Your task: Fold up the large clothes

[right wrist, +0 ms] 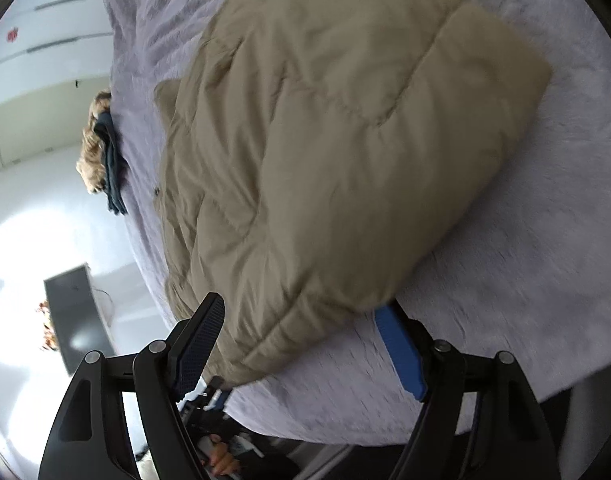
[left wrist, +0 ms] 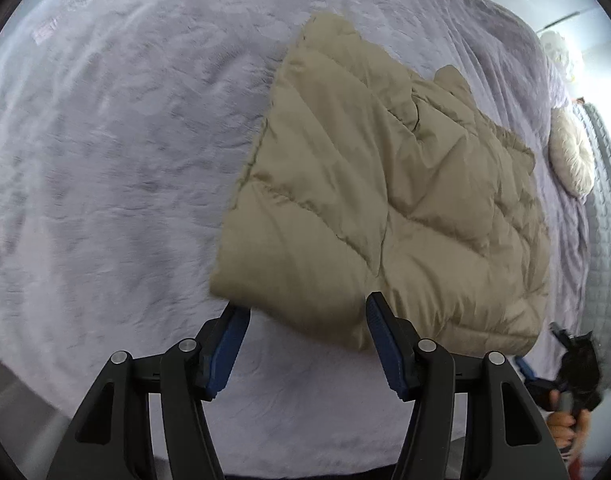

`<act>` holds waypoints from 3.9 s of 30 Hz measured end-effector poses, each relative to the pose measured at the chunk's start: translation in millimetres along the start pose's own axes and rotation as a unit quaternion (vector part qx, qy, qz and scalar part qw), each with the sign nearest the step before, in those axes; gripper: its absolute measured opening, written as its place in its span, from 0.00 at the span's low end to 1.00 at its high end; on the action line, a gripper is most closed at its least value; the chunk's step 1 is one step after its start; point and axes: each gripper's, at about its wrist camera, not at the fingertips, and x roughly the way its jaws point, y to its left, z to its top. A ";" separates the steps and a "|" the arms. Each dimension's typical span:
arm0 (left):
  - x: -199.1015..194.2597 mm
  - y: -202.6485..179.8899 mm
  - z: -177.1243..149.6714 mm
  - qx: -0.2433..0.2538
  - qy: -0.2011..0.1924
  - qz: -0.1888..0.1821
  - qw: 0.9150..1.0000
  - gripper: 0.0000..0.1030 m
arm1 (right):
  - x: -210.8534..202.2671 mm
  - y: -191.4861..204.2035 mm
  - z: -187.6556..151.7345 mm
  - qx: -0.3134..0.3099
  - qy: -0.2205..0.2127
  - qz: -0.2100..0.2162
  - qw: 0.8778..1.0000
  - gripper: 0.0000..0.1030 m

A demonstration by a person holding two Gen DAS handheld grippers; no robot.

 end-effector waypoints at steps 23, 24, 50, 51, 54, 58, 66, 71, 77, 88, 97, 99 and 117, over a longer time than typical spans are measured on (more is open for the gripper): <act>-8.1 -10.0 47.9 0.059 -0.030 0.043 0.997 0.94 | 45.7 120.6 -58.1 -0.265 0.021 -0.164 0.950 0.92; -7.1 -9.3 51.2 0.061 -0.030 0.043 0.997 0.94 | 50.4 123.0 -59.4 -0.269 0.024 -0.165 0.948 0.92; 78.2 22.4 126.4 0.130 0.072 -0.121 0.982 0.94 | 80.2 134.5 -84.7 -0.360 0.020 -0.266 0.894 0.92; 83.7 22.0 127.4 0.132 0.079 -0.128 0.980 0.94 | 80.1 133.1 -84.6 -0.359 0.023 -0.267 0.894 0.92; 108.3 14.9 132.5 0.137 0.112 -0.165 0.970 0.94 | 79.9 129.4 -84.4 -0.354 0.027 -0.268 0.896 0.92; 123.3 2.9 135.9 0.146 0.126 -0.178 0.965 0.93 | 78.3 127.7 -85.2 -0.352 0.030 -0.267 0.896 0.92; 99.5 -22.5 129.2 0.170 0.096 -0.182 0.964 0.26 | 68.3 131.5 -84.9 -0.355 0.021 -0.253 0.900 0.92; 61.7 -37.8 125.4 0.163 0.073 -0.192 0.965 0.23 | 51.9 139.2 -73.2 -0.361 -0.008 -0.234 0.903 0.92; 11.9 -71.7 119.1 0.170 0.045 -0.191 0.966 0.23 | 41.2 136.6 -39.2 -0.337 -0.025 -0.205 0.918 0.87; -37.3 -154.0 101.9 0.188 0.037 -0.143 0.971 0.23 | 65.9 114.5 6.1 -0.304 0.005 -0.106 0.947 0.11; -56.2 -277.9 63.9 0.236 0.064 -0.142 0.959 0.23 | 106.4 83.6 37.2 -0.247 0.056 -0.054 0.966 0.09; -47.5 -309.3 55.8 0.254 0.071 -0.135 0.955 0.23 | 108.7 80.1 39.9 -0.247 0.062 -0.048 0.966 0.08; 67.8 -458.1 12.3 0.343 0.175 -0.116 0.915 0.52 | -66.5 -4.1 77.5 -0.172 -0.056 -0.067 0.981 0.09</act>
